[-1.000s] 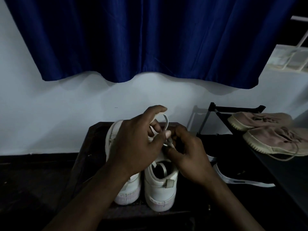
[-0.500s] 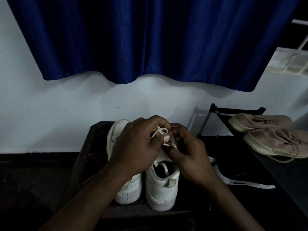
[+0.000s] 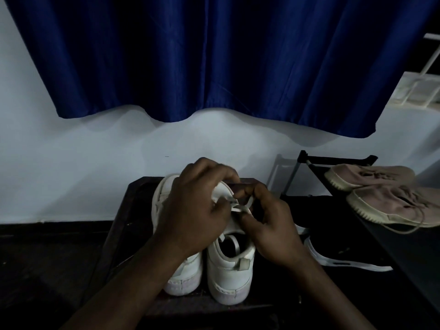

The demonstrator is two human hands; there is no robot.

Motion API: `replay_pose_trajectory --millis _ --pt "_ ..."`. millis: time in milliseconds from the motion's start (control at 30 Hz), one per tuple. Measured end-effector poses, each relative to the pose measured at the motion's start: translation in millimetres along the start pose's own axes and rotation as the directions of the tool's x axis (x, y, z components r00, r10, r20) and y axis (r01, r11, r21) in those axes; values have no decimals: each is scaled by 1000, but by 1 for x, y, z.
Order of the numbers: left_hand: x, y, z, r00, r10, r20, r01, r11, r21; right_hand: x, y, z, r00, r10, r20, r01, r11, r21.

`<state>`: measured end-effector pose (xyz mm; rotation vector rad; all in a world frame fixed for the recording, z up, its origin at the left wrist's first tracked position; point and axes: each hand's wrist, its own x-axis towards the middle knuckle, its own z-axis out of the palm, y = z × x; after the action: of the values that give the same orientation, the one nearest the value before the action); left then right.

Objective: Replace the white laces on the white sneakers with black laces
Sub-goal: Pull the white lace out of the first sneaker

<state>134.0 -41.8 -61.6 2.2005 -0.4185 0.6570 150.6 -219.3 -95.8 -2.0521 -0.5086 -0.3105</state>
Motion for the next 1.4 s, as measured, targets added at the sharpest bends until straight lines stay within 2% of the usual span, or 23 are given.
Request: replay_pose_trajectory --millis 133,267,400,500,600,667,800,867,967,1000,1033,1133,1233,1400 --pt "-2 -2 2 989 31 141 -53 986 155 -1 -1 0 1000 2 -22 -2 1000 7" --pt "-3 -3 4 983 4 184 -49 969 241 -2 -2 -2 999 10 -39 -9 1000 17" --pt "-3 -1 5 988 26 150 -71 951 302 -1 -2 -2 999 11 -51 -11 1000 0" --pt "-5 2 4 996 77 39 -86 926 366 -1 -2 -3 999 18 -48 -18 1000 9" --pt "-4 2 0 980 60 -191 0 954 299 0 0 -2 998 37 -45 -34 998 47" --pt "-5 3 -2 961 38 -272 30 970 243 0 0 -1 998 32 -45 -31 999 42" --pt "-5 3 1 973 50 -227 -11 986 166 0 1 0 998 14 -55 -15 1000 -1" --pt "-5 2 0 963 34 -267 0 992 124 0 2 0 998 18 -55 -18 1000 3" --pt "-4 1 -5 872 -126 -473 132 991 -20 -1 2 0 998 20 -60 -20 1000 -5" --pt "-3 0 -6 848 -185 -496 172 982 -74 -1 2 0 998 23 -60 -23 1000 -8" --pt "-2 1 -6 847 -213 -486 190 977 -98 -1 2 0 998 24 -59 -25 1000 -7" --pt "-3 4 -4 889 -170 -425 147 985 -85 -2 2 0 998 20 -52 -20 1000 2" --pt "-1 4 -7 888 -187 -420 152 982 -115 -1 0 -1 999 -16 -34 16 1000 11" --pt "-2 2 -13 943 -137 -305 137 990 -23 1 -5 -4 997 -64 37 64 998 -3"
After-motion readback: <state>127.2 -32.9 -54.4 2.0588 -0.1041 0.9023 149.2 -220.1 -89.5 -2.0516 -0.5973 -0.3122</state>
